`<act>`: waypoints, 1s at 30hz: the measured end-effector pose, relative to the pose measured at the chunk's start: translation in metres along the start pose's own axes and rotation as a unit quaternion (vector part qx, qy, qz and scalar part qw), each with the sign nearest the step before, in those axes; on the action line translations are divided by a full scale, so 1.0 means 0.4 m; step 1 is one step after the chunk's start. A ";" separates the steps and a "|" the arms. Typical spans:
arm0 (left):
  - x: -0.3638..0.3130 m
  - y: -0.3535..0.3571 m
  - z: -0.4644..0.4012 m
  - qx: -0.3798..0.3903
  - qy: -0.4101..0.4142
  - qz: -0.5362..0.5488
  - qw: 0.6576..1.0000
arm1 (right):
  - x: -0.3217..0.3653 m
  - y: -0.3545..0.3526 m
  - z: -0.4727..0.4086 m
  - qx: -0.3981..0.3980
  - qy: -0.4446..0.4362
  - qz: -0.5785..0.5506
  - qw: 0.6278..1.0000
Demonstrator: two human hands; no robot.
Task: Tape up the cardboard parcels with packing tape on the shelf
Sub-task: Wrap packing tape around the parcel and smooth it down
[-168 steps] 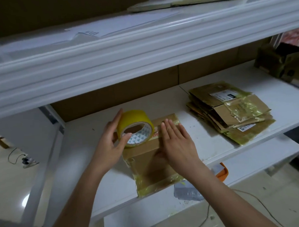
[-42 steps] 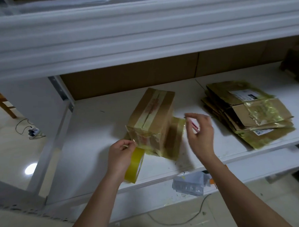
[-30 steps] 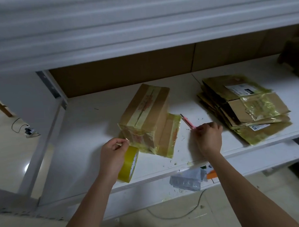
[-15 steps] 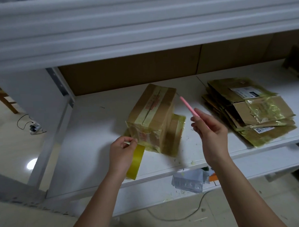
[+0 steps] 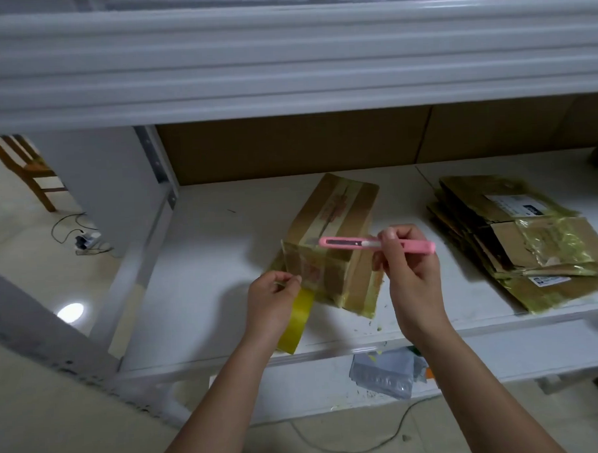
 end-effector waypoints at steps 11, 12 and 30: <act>-0.003 -0.015 -0.007 0.006 0.001 -0.003 1.000 | -0.013 0.088 0.000 0.140 -0.070 0.130 0.979; -0.002 -0.017 -0.009 0.007 -0.002 -0.005 1.000 | -0.021 0.088 -0.002 0.146 -0.067 0.144 0.977; 0.019 -0.058 -0.012 -0.006 -0.035 -0.008 0.999 | -0.055 0.107 -0.016 0.203 -0.130 0.264 0.934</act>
Point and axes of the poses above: each hand's wrist, its own z-axis away from the middle knuckle, its own y-axis out of the palm, x = y × z, the point moved 9 cm from there along -z, towards the middle knuckle, and after that the axes turned 1 degree about x, right-handed, at the moved point
